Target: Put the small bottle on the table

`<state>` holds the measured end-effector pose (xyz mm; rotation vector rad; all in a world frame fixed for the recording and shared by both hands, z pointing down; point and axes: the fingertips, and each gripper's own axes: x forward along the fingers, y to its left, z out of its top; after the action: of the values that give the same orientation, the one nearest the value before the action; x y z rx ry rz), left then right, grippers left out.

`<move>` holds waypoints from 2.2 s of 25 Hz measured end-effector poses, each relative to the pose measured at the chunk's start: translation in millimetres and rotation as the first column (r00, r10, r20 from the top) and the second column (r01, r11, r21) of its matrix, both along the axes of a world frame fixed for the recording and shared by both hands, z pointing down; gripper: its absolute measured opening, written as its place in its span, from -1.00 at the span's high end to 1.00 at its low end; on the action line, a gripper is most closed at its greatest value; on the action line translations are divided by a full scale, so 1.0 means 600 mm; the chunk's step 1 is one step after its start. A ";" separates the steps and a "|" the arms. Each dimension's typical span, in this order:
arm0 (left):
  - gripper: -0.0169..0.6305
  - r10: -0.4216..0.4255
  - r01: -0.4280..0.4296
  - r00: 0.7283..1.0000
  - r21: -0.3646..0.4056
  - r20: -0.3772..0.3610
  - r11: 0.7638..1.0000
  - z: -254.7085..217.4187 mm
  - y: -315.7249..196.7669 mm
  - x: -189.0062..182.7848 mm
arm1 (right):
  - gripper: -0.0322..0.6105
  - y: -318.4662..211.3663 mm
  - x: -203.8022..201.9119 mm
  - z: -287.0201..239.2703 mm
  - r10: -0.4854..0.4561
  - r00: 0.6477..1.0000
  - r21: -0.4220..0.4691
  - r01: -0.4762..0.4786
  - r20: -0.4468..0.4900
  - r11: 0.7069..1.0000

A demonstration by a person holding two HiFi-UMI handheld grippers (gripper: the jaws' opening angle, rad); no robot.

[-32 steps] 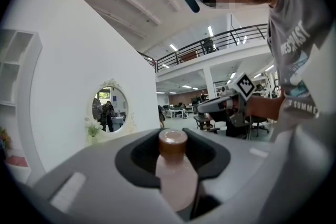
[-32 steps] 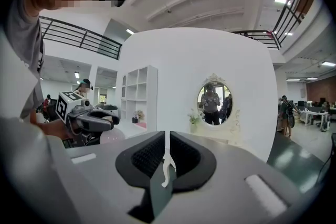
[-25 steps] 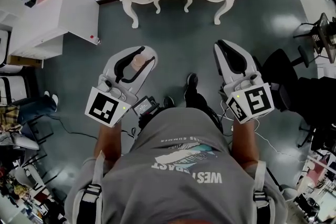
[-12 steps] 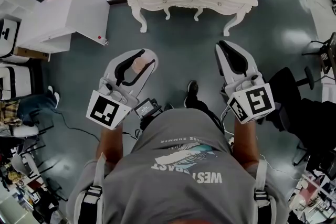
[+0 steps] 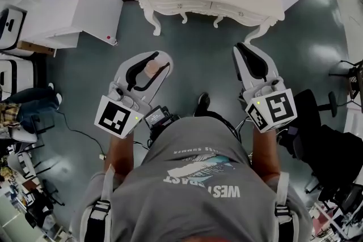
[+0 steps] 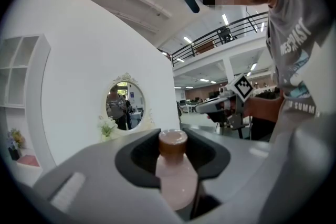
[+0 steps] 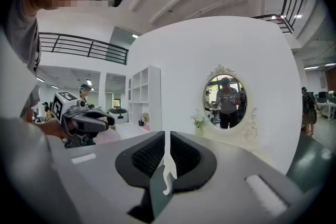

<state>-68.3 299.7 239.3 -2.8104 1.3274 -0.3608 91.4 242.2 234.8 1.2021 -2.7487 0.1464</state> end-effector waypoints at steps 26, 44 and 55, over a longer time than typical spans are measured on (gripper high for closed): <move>0.56 0.014 -0.014 1.000 -0.003 0.021 1.000 0.016 -0.197 0.088 | 0.80 -0.174 0.099 0.037 0.029 1.000 -0.037 -0.029 0.002 0.999; 0.56 0.205 -0.205 0.979 -0.005 -0.017 0.979 0.013 -0.423 0.026 | 0.80 -0.344 0.010 0.026 0.170 0.985 -0.048 -0.171 -0.028 0.984; 0.56 0.281 -0.281 0.959 0.001 -0.036 0.960 0.013 -0.520 -0.040 | 0.80 -0.415 -0.054 0.022 0.252 0.966 -0.045 -0.255 -0.055 0.966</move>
<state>-92.2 -12.0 247.1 -2.9633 0.9105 -0.3058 59.0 -6.6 247.8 1.5180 -2.5234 0.2105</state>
